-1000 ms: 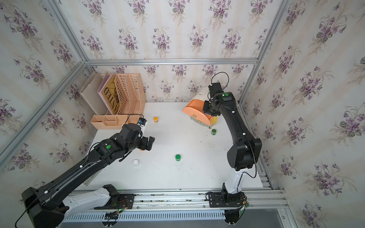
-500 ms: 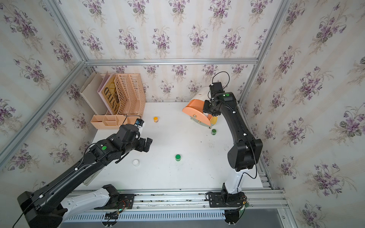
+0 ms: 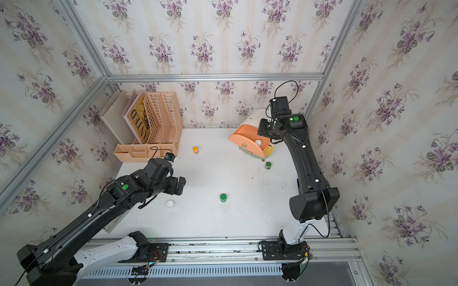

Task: Put the paint cans in the drawer according to color
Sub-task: Place the paint can in the drawer, then pick up the paint can at the center of the board.

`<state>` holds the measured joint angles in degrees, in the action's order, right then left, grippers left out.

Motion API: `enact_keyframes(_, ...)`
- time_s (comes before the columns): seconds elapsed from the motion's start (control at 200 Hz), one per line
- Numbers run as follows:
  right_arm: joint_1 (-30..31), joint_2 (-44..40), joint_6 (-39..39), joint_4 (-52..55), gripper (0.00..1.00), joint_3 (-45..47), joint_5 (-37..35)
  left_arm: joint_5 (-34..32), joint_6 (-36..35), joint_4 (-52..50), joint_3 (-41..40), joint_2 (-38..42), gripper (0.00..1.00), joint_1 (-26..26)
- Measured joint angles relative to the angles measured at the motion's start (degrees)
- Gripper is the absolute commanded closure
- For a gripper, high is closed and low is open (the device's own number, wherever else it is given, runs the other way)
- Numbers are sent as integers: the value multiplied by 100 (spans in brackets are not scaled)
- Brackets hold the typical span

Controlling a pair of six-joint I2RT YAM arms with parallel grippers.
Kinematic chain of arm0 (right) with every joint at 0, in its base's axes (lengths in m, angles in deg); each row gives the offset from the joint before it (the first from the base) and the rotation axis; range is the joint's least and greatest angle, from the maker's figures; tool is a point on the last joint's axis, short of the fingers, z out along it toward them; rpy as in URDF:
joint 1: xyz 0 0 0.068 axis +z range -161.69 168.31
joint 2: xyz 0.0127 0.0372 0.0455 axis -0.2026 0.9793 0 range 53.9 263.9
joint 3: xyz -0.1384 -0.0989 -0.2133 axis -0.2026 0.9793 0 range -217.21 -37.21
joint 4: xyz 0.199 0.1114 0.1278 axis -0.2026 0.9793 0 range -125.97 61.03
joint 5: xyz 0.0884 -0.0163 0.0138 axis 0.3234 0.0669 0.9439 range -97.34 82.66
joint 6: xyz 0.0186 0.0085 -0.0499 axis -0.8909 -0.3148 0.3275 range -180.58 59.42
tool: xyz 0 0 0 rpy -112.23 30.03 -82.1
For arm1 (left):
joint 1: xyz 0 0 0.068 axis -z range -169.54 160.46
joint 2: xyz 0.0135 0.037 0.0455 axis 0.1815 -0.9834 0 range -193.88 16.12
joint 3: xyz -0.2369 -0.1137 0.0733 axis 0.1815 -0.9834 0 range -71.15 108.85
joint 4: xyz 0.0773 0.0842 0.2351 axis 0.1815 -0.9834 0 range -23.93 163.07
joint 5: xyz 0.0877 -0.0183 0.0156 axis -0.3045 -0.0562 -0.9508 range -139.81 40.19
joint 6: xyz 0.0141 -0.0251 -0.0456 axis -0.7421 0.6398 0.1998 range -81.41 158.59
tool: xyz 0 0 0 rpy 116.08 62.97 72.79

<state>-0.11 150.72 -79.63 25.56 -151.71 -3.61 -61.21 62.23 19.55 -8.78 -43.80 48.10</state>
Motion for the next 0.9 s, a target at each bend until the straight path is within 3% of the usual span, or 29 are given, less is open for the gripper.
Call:
enact_keyframes(0.37,341,-1152,103,-190,50,942,358,-181,1388,-1137,-662,-809,1,-76)
enact_keyframes(0.584,400,-1720,101,-450,50,1869,535,140,1814,-693,-1285,-1049,13,-448)
enact_keyframes(0.899,411,-2006,79,-656,50,2433,682,455,1825,223,-1661,-1668,43,-684)
